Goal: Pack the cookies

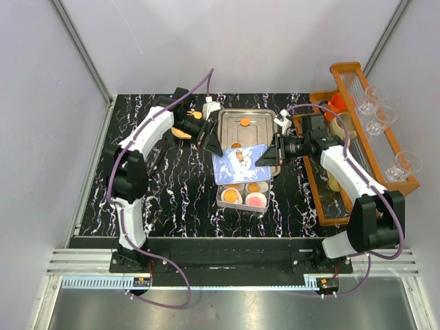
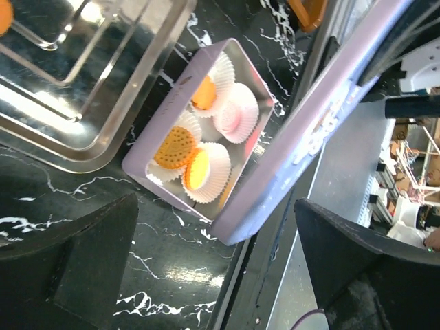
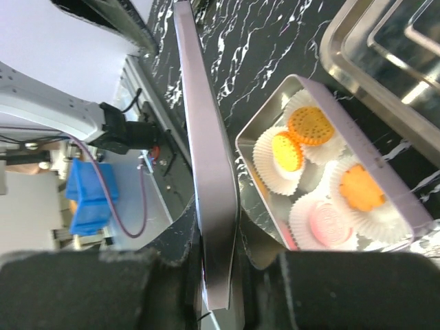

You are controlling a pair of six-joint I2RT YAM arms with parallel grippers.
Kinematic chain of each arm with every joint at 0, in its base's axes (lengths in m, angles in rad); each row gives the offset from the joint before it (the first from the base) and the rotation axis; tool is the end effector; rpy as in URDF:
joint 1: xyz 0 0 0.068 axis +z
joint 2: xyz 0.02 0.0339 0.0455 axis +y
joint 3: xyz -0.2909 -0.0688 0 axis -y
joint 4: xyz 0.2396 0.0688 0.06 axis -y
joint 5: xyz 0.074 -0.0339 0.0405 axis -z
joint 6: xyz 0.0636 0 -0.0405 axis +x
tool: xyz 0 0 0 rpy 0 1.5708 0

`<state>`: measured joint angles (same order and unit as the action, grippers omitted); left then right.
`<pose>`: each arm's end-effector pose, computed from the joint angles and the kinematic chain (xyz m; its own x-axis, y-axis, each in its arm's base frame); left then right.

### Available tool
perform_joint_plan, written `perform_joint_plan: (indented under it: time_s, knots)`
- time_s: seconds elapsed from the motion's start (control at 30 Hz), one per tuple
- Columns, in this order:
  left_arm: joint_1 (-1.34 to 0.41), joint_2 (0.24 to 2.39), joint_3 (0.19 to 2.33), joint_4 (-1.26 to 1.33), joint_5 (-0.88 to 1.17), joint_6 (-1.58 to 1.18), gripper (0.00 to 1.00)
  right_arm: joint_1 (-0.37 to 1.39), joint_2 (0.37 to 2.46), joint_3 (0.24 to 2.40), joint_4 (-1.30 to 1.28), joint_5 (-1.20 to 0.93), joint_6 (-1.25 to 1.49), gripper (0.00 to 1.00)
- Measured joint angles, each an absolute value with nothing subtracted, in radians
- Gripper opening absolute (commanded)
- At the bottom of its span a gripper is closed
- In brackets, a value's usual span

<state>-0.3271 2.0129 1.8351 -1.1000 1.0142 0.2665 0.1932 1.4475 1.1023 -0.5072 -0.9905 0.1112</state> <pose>0.3822 -0.1867 0.2901 -0.7688 0.4078 -0.4927 0.6265 0.3256 -0.7081 0.2858 0.1101 0.2956 -0.8059 -0.0957 -0.5842 -0.5595 0.4458 0.6988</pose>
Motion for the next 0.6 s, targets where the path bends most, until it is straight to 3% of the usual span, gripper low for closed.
perform_joint_plan:
  time_s: [0.3,0.6]
  knots:
    - [-0.321,1.970,1.774,-0.968,0.875,0.146,0.99,0.193,1.458,1.008,-0.490,-1.019,0.273,0.00]
    - [-0.321,1.827,1.544,-0.841,0.797,0.052,0.99,0.193,1.423,0.886,-0.439,-0.990,0.408,0.00]
